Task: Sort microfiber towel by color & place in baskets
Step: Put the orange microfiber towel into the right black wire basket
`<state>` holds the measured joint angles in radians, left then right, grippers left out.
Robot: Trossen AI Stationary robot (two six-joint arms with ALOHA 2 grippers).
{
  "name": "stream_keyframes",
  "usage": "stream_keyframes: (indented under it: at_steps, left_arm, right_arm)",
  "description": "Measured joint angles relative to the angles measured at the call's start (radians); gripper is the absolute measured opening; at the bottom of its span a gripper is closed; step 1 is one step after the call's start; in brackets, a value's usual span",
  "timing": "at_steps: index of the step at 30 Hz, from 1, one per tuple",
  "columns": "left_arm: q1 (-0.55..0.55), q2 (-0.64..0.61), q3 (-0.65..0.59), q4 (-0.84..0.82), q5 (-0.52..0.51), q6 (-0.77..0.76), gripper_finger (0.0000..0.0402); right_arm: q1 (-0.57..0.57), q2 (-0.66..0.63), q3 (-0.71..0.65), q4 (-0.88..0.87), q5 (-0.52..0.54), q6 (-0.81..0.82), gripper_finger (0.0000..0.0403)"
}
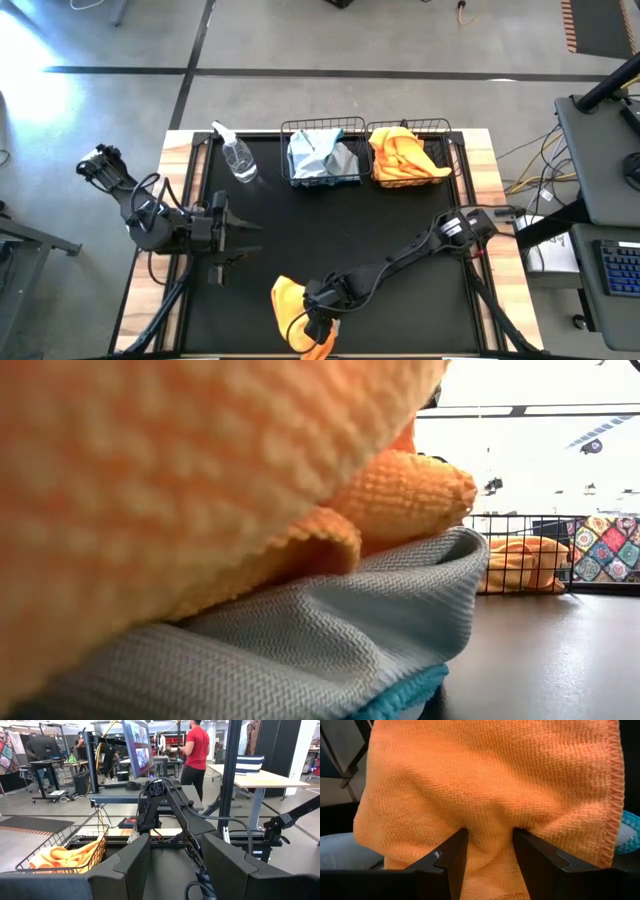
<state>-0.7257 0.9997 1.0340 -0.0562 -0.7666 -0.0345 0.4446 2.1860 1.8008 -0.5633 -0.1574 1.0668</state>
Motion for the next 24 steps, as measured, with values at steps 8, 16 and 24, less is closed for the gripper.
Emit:
stream_keyframes:
  at_steps: [8,16,24]
  left_arm:
    - [0.0,-0.001,0.0,-0.016,0.0,0.015,0.0165]
    - [0.0,-0.003,0.0,-0.021,0.0,0.039,0.0165]
    - [0.0,-0.005,0.0,-0.021,0.0,0.061,0.0165]
  right_arm:
    - [-0.006,0.002,0.0,0.002,0.0,-0.003,0.0155]
    - [-0.011,0.002,0.0,0.002,0.0,-0.003,0.0108]
    - [-0.015,0.002,0.0,0.003,0.0,-0.003,0.0019]
